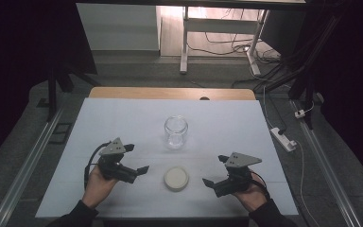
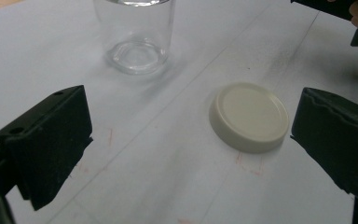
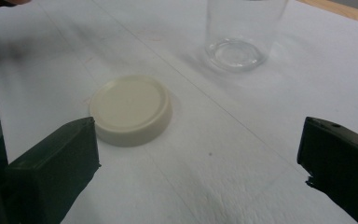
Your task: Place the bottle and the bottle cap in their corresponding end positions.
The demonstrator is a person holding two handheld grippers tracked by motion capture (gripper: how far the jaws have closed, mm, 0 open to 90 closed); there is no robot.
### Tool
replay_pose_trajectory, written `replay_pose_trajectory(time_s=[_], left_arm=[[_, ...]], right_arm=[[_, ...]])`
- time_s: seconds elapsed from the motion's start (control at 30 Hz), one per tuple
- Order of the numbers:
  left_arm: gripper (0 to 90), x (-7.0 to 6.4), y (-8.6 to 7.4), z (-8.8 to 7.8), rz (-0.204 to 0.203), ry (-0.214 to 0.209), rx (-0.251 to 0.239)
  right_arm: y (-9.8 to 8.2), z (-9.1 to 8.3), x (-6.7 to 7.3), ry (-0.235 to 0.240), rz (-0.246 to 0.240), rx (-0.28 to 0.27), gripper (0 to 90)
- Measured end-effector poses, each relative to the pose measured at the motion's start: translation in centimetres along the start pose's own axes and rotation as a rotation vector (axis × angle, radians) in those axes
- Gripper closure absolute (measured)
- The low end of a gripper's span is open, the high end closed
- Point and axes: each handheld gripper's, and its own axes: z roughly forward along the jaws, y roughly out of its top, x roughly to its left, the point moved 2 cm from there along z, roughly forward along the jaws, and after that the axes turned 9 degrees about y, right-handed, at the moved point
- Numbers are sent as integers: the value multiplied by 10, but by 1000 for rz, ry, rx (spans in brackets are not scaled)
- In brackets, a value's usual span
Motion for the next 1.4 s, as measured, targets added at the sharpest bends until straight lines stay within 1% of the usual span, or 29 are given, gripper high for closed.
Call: replay_pose_trajectory(time_s=[0.3,0.4,0.53,0.77,0.87,1.0,1.1,1.23,1.3,1.33,1.4], left_arm=[[0,2,-23,-29,-58,31,-10],[0,2,-31,-39,-68,52,-14],[0,5,-42,-51,-96,70,-19],[0,7,-61,-67,-133,115,-9],[0,7,-68,-73,-148,124,-5],[0,6,-79,-78,-166,138,12],[0,5,-86,-81,-179,145,31],[0,3,-95,-84,-185,157,68],[0,2,-99,-85,-182,175,93],[0,2,-100,-86,-178,185,99],[0,1,-101,-88,-175,193,101]], right_arm=[[-13,-22,-5,-63,38,-12,0],[-17,-29,-6,-83,49,-18,0],[-24,-38,-7,-106,68,-19,0],[-38,-55,-9,-153,112,-15,0],[-45,-62,-10,-174,136,-14,0],[-54,-70,-11,-194,173,-11,0],[-60,-75,-12,-214,188,-7,0],[-67,-80,-11,-230,204,16,0],[-69,-82,-11,-237,208,14,0],[-69,-83,-11,-243,208,15,0],[-70,-84,-11,-248,214,27,0]])
